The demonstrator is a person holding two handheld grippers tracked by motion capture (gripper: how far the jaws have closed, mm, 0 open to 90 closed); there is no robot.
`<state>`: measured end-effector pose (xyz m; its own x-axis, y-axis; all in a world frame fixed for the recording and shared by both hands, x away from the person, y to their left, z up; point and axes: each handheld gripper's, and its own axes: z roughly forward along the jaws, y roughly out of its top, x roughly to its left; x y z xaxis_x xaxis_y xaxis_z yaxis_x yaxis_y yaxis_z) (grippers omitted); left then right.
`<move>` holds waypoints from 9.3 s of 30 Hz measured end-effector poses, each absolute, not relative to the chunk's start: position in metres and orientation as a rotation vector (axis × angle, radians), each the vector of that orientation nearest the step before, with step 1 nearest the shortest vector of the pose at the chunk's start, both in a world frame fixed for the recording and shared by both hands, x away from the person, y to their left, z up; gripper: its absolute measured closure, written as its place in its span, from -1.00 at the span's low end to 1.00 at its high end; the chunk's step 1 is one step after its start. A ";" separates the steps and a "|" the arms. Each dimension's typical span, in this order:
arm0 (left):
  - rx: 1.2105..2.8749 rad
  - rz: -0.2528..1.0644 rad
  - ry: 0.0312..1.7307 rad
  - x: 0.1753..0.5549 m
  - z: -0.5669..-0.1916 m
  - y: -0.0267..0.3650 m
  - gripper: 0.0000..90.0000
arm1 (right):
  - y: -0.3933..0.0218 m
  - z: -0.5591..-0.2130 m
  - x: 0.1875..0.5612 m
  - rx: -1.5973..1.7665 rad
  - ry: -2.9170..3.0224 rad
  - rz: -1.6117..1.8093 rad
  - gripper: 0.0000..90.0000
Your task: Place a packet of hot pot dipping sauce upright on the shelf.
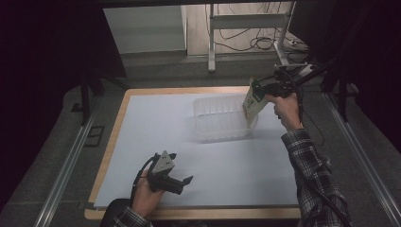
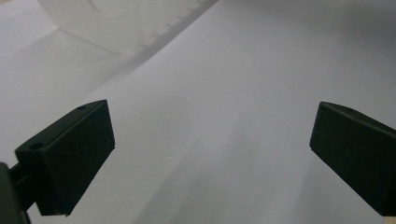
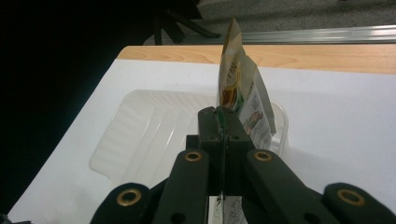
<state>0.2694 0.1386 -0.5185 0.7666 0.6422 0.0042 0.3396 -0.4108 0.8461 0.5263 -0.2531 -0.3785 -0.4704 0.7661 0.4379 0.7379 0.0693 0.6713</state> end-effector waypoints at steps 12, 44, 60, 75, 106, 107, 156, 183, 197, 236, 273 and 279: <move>2.043 0.407 0.732 0.270 -0.519 0.138 -1.00 | -0.248 -0.393 0.530 1.616 2.289 1.377 0.98; 2.061 0.403 0.733 0.270 -0.520 0.136 -1.00 | -0.253 -0.389 0.524 1.460 2.244 1.234 0.33; 2.067 0.401 0.729 0.270 -0.521 0.135 -1.00 | -0.253 -0.388 0.516 1.391 2.229 1.199 -0.25; 2.072 0.397 0.724 0.270 -0.521 0.134 -1.00 | -0.251 -0.387 0.505 1.326 2.260 1.194 -0.55; 2.076 0.384 0.719 0.270 -0.522 0.132 -1.00 | -0.247 -0.388 0.471 1.195 2.286 1.150 -0.87; 2.076 0.384 0.718 0.270 -0.522 0.132 -1.00 | -0.247 -0.388 0.470 1.193 2.285 1.153 -0.87; 2.091 0.375 0.708 0.269 -0.523 0.129 -0.99 | -0.270 -0.424 0.421 1.166 2.254 1.168 -1.00; 2.084 0.375 0.714 0.269 -0.522 0.131 -0.99 | -0.282 -0.435 0.398 1.163 2.268 1.143 -1.00; 2.080 0.377 0.714 0.269 -0.522 0.131 -0.99 | -0.279 -0.440 0.387 1.163 2.315 1.166 -1.00; 2.090 0.378 0.705 0.268 -0.523 0.130 -0.99 | -0.270 -0.453 0.344 1.082 2.393 1.146 -1.00; 2.092 0.385 0.713 0.268 -0.523 0.131 -1.00 | -0.295 -0.470 0.305 1.094 2.362 1.106 -1.00; 2.096 0.383 0.711 0.268 -0.523 0.131 -1.00 | -0.301 -0.476 0.303 1.115 2.366 1.084 -0.99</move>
